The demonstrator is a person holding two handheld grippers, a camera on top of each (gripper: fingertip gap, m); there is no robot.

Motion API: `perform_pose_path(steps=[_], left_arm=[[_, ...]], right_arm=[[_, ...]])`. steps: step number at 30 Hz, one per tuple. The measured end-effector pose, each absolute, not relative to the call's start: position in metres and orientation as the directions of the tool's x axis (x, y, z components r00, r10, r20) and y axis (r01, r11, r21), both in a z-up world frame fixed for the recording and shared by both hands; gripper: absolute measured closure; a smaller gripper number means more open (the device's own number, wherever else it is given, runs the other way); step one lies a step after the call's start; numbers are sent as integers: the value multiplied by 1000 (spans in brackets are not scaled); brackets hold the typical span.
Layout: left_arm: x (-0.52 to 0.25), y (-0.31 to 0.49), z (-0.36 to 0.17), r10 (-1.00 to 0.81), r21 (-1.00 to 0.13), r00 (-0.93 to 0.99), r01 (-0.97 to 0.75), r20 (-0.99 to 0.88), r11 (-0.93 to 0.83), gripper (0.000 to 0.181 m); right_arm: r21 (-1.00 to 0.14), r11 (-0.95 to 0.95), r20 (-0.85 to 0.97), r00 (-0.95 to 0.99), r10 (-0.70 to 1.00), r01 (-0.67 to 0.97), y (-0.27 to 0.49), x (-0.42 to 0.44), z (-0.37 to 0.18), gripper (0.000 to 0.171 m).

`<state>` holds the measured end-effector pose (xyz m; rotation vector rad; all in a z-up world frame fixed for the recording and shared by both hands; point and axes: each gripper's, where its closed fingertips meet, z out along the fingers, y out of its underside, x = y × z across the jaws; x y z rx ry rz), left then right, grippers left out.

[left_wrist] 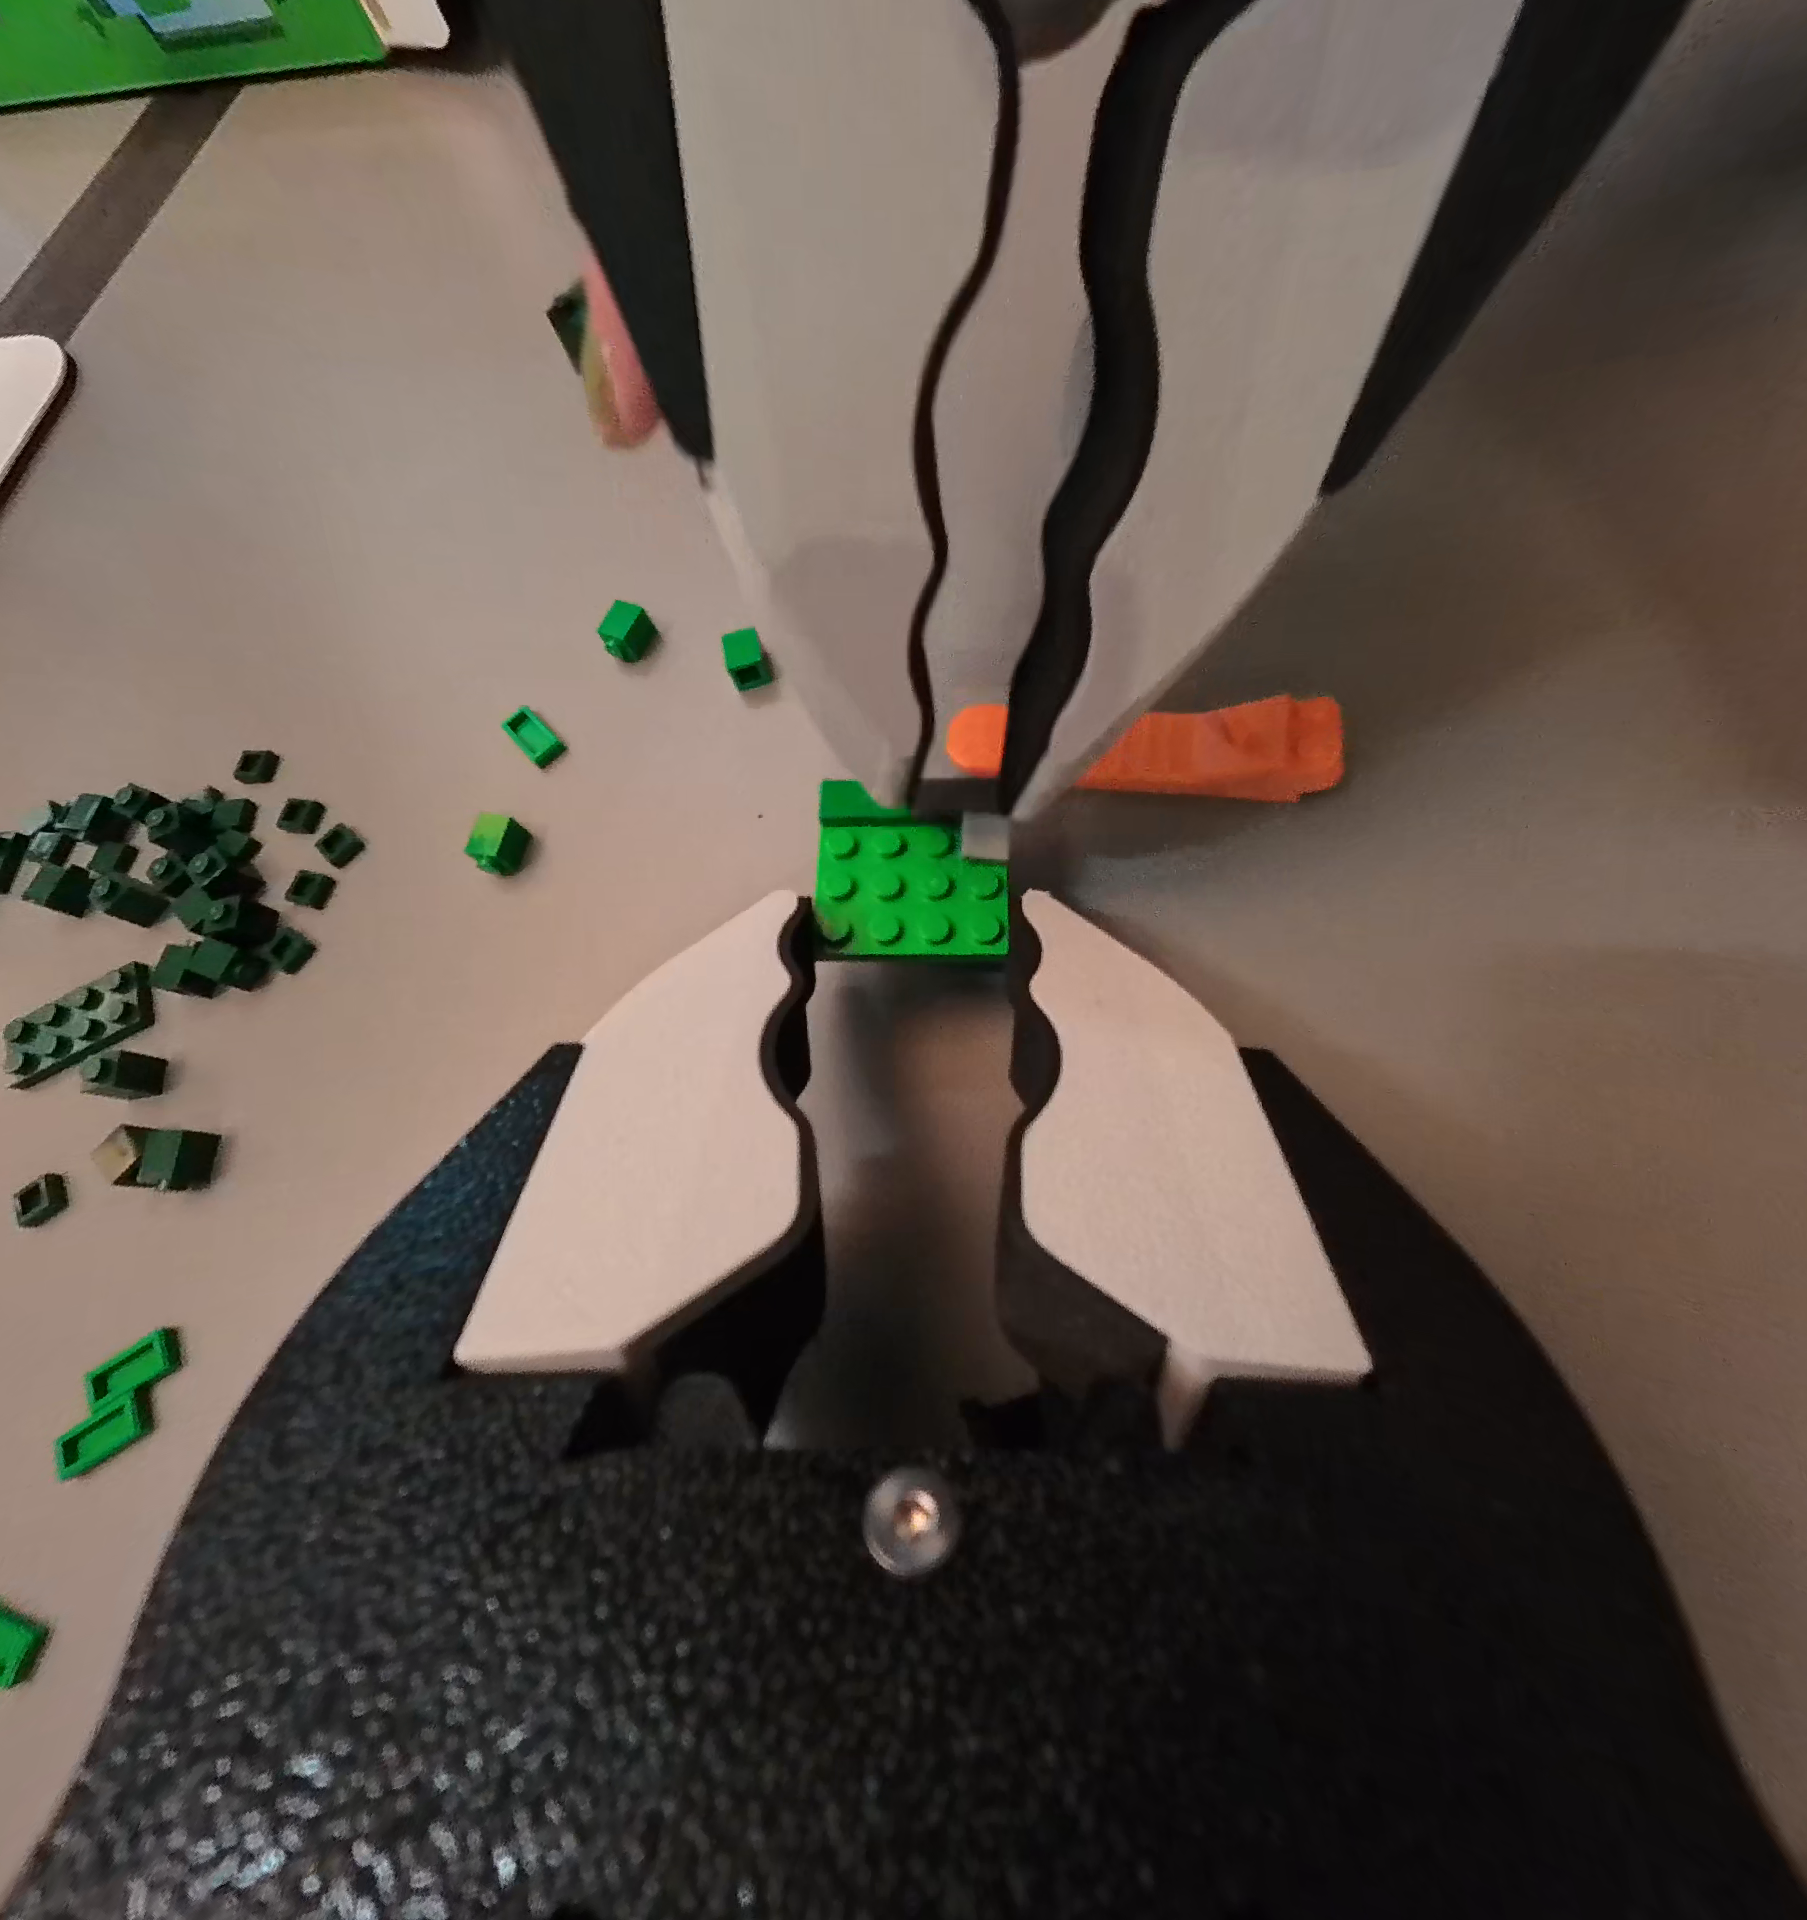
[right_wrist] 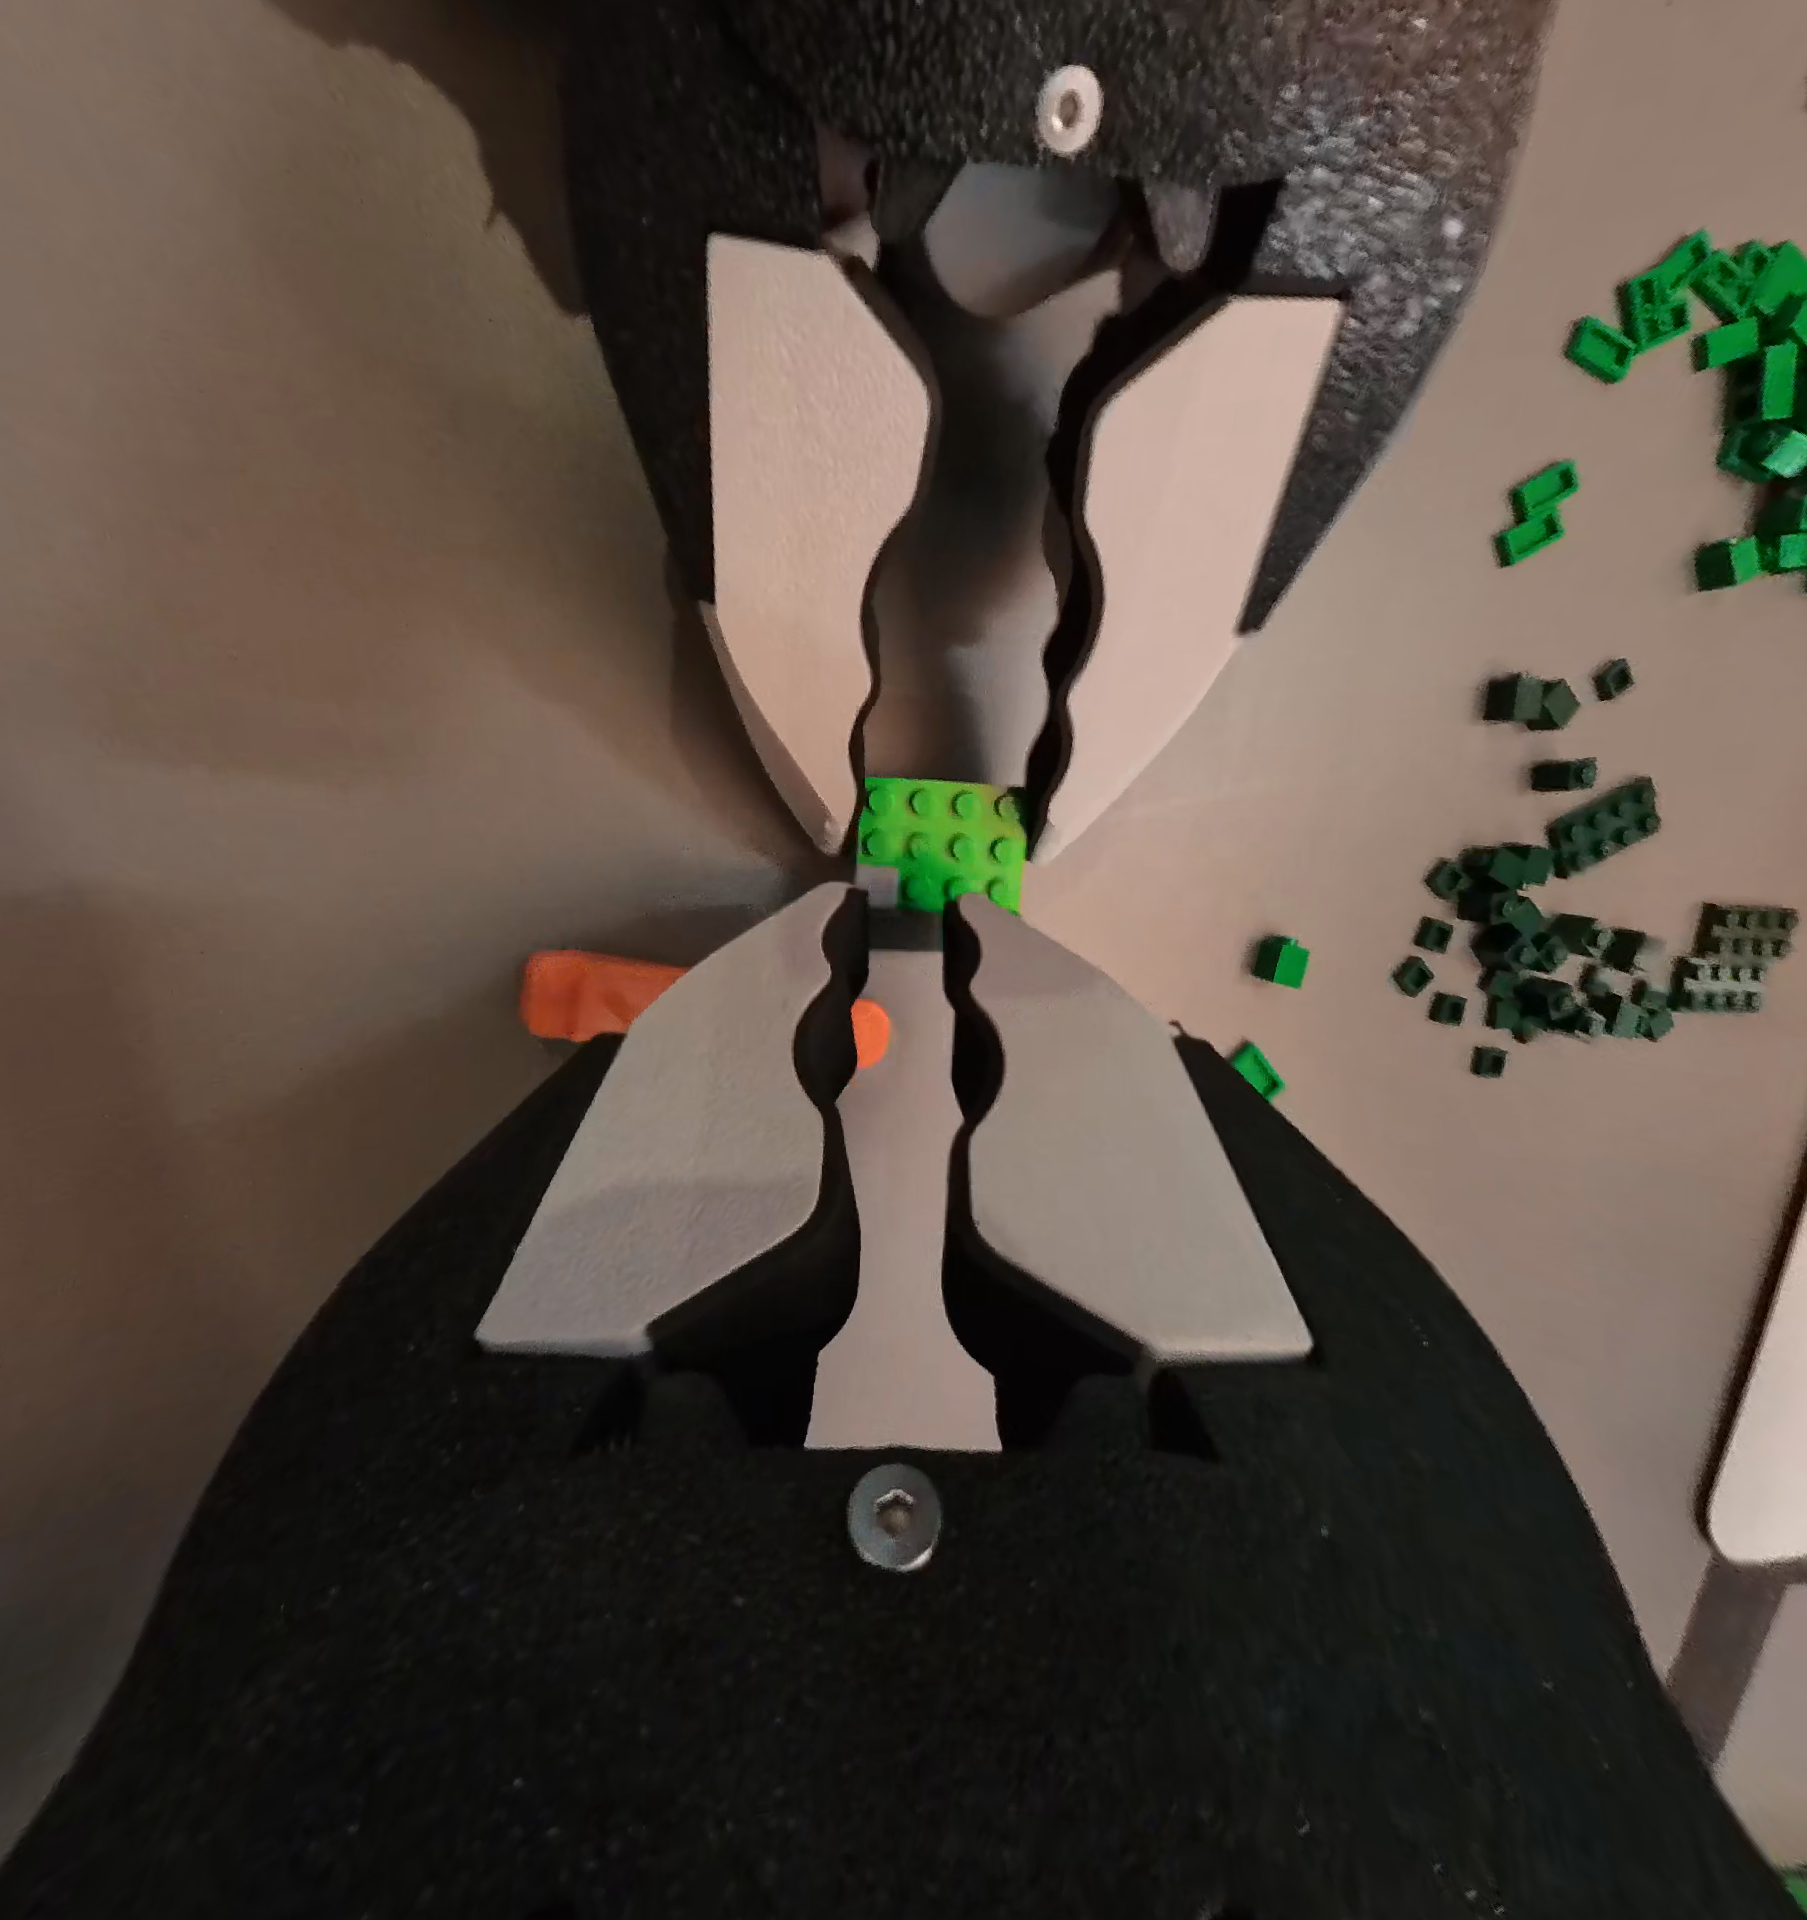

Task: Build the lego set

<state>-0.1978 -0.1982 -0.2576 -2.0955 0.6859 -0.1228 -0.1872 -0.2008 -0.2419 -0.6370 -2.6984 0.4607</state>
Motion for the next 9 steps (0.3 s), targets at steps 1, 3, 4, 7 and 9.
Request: perform_pose_path(steps=[1, 3, 4, 7, 9], left_arm=[[-198, -198, -257, -511, -792, 843, -422, -166, -440, 147], [-200, -197, -255, -496, -799, 852, -412, -168, -438, 147], [-202, -196, -254, -486, -804, 858, -405, -169, -436, 147], [-203, -195, -247, -467, -831, 869, -377, -163, -410, 146], [-202, -194, -244, -464, -845, 873, -356, -149, -398, 146]], right_arm=[[-402, 831, 251, -827, 503, 384, -197, -188, -238, 158], [-501, 739, 233, -752, 616, 450, -190, -190, -228, 156], [-564, 655, 196, -688, 698, 503, -185, -193, -224, 155], [-711, 264, -104, -469, 877, 652, -176, -194, -221, 152], [-706, 37, -319, -364, 875, 707, -175, -190, -225, 147]])
